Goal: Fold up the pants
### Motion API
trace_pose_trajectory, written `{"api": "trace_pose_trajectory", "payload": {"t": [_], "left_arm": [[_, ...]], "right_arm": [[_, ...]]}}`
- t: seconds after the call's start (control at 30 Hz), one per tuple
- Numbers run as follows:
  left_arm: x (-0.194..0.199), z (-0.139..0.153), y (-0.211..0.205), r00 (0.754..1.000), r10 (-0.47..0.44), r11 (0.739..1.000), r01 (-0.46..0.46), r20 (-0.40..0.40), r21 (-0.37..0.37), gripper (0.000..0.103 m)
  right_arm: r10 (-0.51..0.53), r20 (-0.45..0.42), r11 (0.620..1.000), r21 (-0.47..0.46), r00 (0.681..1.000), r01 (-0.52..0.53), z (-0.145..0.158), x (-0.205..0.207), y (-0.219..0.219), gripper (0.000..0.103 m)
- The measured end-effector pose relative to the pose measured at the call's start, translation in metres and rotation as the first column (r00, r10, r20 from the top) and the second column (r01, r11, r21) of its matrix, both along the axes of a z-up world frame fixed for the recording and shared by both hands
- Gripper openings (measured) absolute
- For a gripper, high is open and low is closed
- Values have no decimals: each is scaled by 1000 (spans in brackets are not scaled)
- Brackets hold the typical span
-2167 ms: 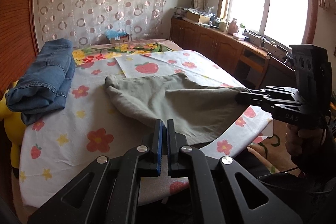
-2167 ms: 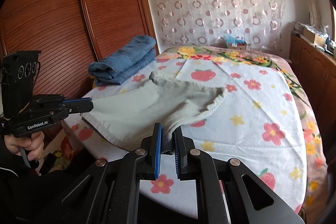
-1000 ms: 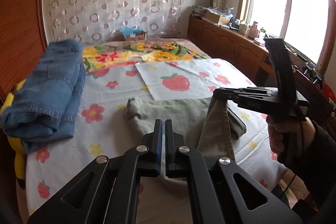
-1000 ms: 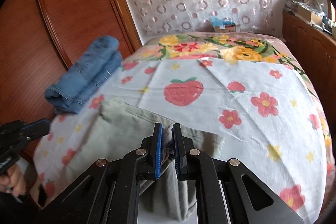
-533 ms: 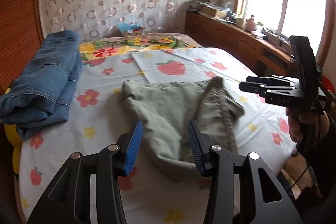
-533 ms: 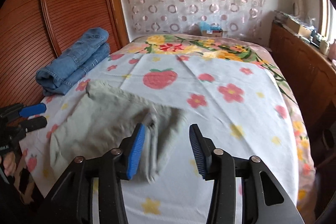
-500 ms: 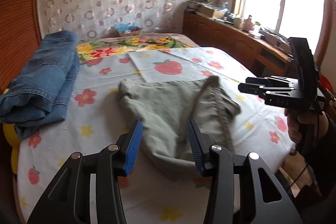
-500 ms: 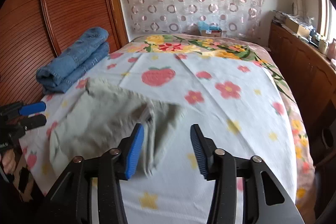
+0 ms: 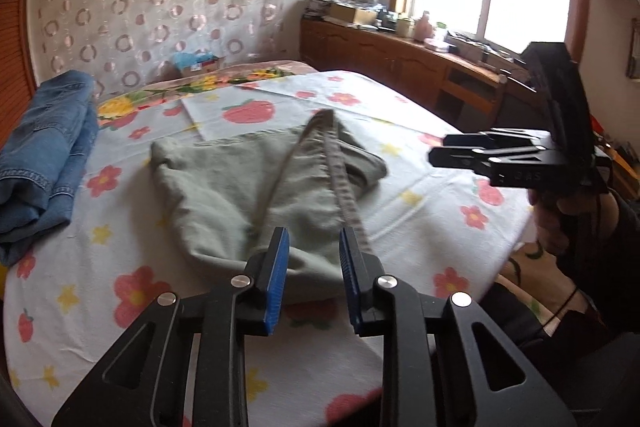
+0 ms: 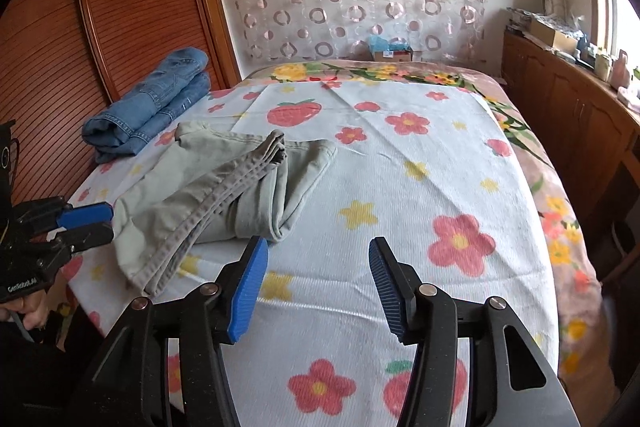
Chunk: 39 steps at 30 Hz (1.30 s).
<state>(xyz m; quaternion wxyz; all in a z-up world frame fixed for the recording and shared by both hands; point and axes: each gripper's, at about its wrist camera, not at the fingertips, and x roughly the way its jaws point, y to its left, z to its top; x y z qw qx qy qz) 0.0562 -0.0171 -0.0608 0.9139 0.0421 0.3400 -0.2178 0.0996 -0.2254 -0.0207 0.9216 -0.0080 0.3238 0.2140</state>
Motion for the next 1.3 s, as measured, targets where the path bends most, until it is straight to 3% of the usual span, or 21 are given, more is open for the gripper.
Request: {"api": "trace_pose_trajectory", "payload": {"t": [0.2,0.33,0.5,0.67,0.77,0.8,0.97,1.17,1.3], "left_arm": [[-8,-4,-12,997,-71,997,71,-15,7,28],[-1,-16,-21,996,-64,997,68,-67,49,29],[4,-26,-29,989,-89,992,98,-117,75,44],[4,-34,-33,990,-91,989,102,-105,103,44],[3,-34,-32,993,-77,989,87,-89,119,18],[4,-32,-30,994,-66,991,76,-91,112,15],[10,-13,-13,998,-29,997,33,-58,65,12],[41,22,13,999,48,997,-50,19,66,12],[67,28,31,996,87,994,-88,20,62,12]], "right_arm": [[9,-9,1000,6,1000,-8,-5,-5,-3,55],[15,-17,1000,10,1000,-15,-8,-6,-2,55],[22,-18,1000,12,1000,-21,-7,-7,-5,55],[16,-21,1000,14,1000,-16,-7,-7,-6,55],[19,-20,1000,14,1000,-18,-7,-6,-4,55],[20,-21,1000,14,1000,-20,-7,-6,-4,55],[25,-24,1000,12,999,-25,-8,-3,-1,55],[48,0,999,9,999,-48,-3,5,6,55],[66,15,998,13,998,-66,2,21,13,55]]}}
